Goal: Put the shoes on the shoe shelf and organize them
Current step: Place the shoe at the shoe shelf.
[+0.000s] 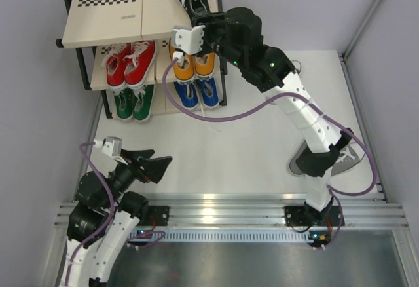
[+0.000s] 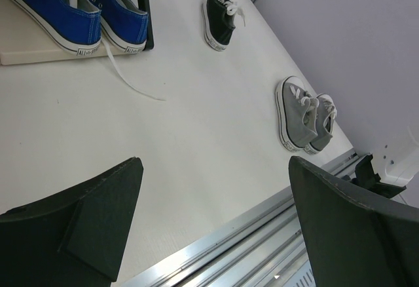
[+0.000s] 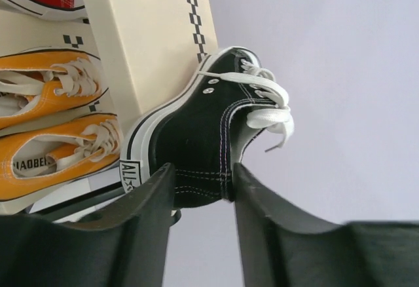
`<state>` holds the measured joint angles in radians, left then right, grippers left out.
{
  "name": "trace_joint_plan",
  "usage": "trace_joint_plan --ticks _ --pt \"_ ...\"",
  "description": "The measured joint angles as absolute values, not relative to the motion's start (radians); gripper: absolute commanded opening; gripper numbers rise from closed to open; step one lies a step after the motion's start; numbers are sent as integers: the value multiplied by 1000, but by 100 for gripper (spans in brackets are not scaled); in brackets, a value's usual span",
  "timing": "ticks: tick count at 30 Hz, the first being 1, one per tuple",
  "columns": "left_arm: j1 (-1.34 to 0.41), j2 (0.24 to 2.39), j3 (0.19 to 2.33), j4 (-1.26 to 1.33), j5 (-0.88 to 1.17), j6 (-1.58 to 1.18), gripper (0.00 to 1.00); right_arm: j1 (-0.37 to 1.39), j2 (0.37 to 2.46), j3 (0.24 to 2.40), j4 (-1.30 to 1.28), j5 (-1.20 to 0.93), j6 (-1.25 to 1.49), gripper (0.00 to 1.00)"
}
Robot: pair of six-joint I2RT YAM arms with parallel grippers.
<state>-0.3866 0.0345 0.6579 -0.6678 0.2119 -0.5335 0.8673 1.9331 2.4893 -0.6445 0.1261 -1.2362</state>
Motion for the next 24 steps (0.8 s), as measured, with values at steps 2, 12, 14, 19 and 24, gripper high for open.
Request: trace_joint_plan --ticks 2,12,14,19,24 --pt "-387 35 658 -668 212 -533 98 865 1931 2490 -632 128 -1237 49" --pt "-387 35 658 -668 216 -533 98 861 1915 2499 -639 123 -1219 92" --pt "-387 35 658 -668 215 -533 98 862 1914 2508 -650 115 -1210 93" --pt "-387 35 658 -668 216 -533 98 871 1906 2568 -691 67 -1159 94" --pt "-387 35 658 -668 216 -533 98 875 1857 2580 -728 6 -1085 84"
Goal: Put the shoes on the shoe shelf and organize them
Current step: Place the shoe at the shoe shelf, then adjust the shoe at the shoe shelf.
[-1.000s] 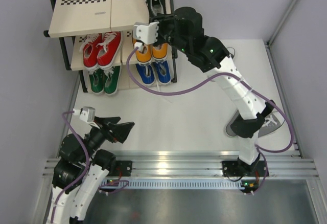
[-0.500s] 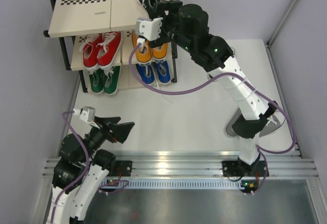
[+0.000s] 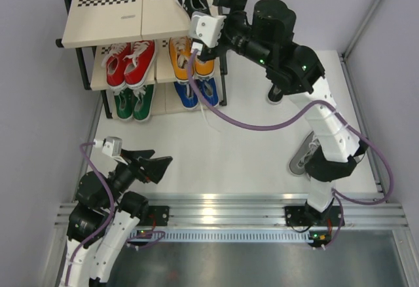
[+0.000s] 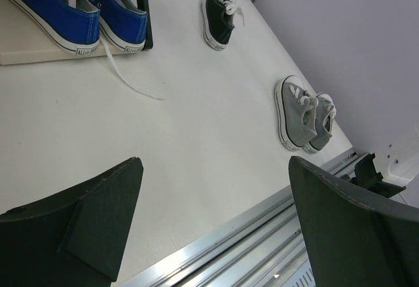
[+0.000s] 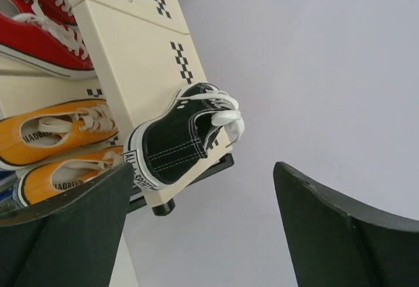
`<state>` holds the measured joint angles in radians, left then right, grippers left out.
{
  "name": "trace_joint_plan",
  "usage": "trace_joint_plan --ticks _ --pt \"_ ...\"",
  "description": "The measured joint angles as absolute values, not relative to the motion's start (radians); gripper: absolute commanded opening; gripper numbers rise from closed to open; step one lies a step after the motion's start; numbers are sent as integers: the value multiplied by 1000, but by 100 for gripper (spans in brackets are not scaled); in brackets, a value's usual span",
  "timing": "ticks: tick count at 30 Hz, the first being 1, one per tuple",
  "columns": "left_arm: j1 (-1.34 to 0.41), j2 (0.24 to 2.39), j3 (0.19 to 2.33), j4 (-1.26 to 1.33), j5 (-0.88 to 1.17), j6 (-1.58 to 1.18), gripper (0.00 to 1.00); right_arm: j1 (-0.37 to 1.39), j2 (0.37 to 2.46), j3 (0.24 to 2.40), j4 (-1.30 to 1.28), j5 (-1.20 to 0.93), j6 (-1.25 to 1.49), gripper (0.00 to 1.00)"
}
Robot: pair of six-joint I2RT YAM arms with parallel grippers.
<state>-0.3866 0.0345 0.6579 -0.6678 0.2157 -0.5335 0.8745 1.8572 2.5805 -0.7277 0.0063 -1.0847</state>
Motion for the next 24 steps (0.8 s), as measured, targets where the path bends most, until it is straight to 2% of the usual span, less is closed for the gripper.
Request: trace_joint_plan --ticks 1,2,4,5,7,8,11,14,24 --pt "-387 35 658 -668 215 -533 98 874 1845 2580 -731 -6 -1063 81" --pt "-387 35 658 -668 215 -533 98 871 1832 2577 -730 -15 -1034 71" --pt "-387 35 658 -668 216 -533 98 860 1802 2549 -727 -37 -985 62" --pt "-387 35 658 -668 216 -533 98 853 1784 2528 -725 -49 -955 48" --pt "-387 35 658 -668 216 -533 98 824 1753 2482 -724 -85 -896 38" --pt "-387 35 658 -668 216 -533 98 806 1742 2458 -722 -109 -864 27" --pt "-387 35 658 -668 216 -533 98 743 1721 2389 -725 -180 -794 20" --pt "-387 35 658 -668 216 -533 98 692 1722 2335 -729 -261 -745 16" --pt "-387 35 658 -668 216 -533 98 670 1792 2336 -715 -413 -655 11"
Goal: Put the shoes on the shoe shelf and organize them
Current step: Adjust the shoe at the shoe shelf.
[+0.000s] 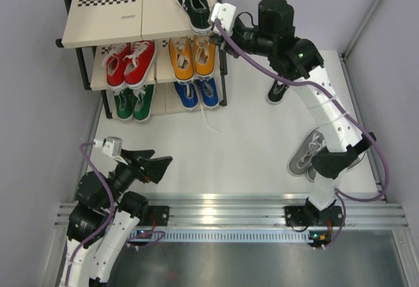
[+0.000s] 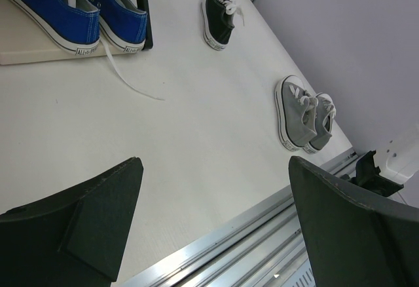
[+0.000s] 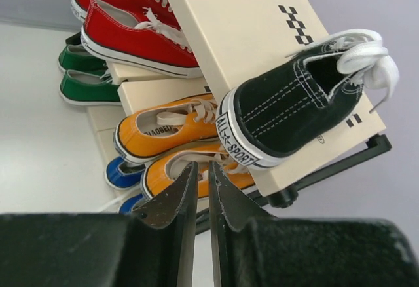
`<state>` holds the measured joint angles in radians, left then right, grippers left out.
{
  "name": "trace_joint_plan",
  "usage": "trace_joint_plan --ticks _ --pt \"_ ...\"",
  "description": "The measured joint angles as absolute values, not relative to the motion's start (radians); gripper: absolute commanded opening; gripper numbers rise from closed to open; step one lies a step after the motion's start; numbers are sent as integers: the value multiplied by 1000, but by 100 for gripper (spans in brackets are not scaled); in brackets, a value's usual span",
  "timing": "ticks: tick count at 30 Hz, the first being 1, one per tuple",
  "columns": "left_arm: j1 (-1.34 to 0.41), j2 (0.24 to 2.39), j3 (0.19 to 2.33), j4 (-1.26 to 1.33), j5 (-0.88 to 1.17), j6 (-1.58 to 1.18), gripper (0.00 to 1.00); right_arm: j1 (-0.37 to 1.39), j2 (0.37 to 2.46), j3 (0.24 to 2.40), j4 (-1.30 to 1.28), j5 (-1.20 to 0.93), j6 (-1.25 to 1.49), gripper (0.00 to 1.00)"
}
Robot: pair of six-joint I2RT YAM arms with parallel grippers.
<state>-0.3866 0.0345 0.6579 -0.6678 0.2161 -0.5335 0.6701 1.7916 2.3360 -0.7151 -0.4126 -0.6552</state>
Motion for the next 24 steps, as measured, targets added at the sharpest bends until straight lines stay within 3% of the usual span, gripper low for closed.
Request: trace_joint_plan --ticks 24 --pt "-387 35 657 -668 216 -534 98 694 1953 2424 -600 -393 -591 7"
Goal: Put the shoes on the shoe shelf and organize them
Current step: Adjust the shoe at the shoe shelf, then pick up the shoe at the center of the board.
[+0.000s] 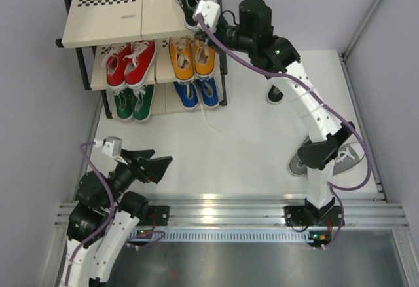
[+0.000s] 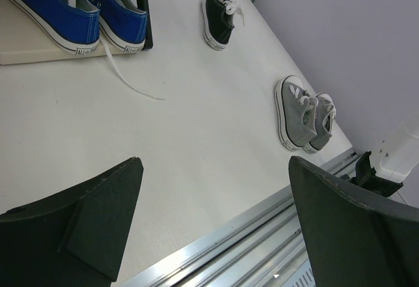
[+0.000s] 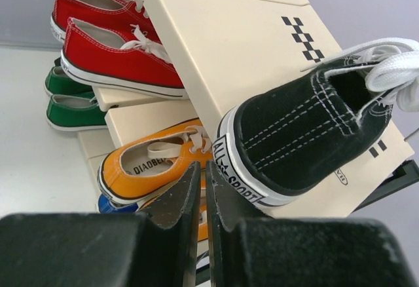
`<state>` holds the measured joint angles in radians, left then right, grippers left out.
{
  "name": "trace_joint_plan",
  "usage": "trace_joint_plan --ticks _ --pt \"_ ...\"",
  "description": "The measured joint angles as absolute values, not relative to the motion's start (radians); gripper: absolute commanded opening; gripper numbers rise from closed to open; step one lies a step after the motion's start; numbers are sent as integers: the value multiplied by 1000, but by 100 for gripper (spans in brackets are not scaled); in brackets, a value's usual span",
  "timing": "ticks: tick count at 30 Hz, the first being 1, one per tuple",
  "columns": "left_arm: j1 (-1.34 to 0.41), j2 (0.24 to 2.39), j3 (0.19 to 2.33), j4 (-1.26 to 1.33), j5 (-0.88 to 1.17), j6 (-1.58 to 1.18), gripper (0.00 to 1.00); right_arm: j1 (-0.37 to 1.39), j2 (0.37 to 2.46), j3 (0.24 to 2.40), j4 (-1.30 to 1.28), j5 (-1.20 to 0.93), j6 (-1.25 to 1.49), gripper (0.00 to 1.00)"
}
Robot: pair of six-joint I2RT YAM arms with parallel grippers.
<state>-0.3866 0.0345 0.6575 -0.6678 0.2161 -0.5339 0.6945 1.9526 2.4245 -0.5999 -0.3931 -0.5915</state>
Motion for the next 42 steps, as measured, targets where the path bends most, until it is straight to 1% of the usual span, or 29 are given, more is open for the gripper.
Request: trace_joint_plan --ticks 4,10,11,14,16,20,22,24,27,29,32,35,38,42 --pt "-387 35 657 -668 216 -534 98 699 1962 2424 -593 -389 -604 9" --pt "-387 35 657 -668 215 -543 98 699 1958 2423 -604 -416 -628 20" --pt "-387 35 657 -668 215 -547 98 699 1950 2415 -615 -425 -636 23" --pt "-387 36 657 -667 215 -556 98 698 1890 2363 -656 -456 -663 28" --pt "-387 43 657 -666 216 -560 98 697 1821 2307 -689 -476 -680 29" --pt "-387 89 644 -638 220 -575 97 678 1615 2130 -723 -522 -685 32" --pt "-387 123 628 -623 224 -582 97 634 1503 2016 -711 -564 -661 35" --pt "-387 159 611 -600 232 -592 96 559 1393 1878 -685 -598 -623 44" --pt "-387 229 598 -566 247 -606 95 413 1266 1637 -595 -655 -530 51" --pt "-387 282 597 -540 255 -611 95 332 1228 1496 -536 -680 -461 52" --pt "-387 360 596 -514 272 -616 94 216 1236 1301 -447 -690 -347 55" --pt "-387 427 592 -495 285 -622 94 125 1312 1171 -386 -656 -229 58" --pt "-387 464 576 -471 301 -627 93 68 1416 1137 -322 -599 -124 60" --pt "-387 476 545 -448 311 -635 93 40 1545 1159 -244 -447 33 60"
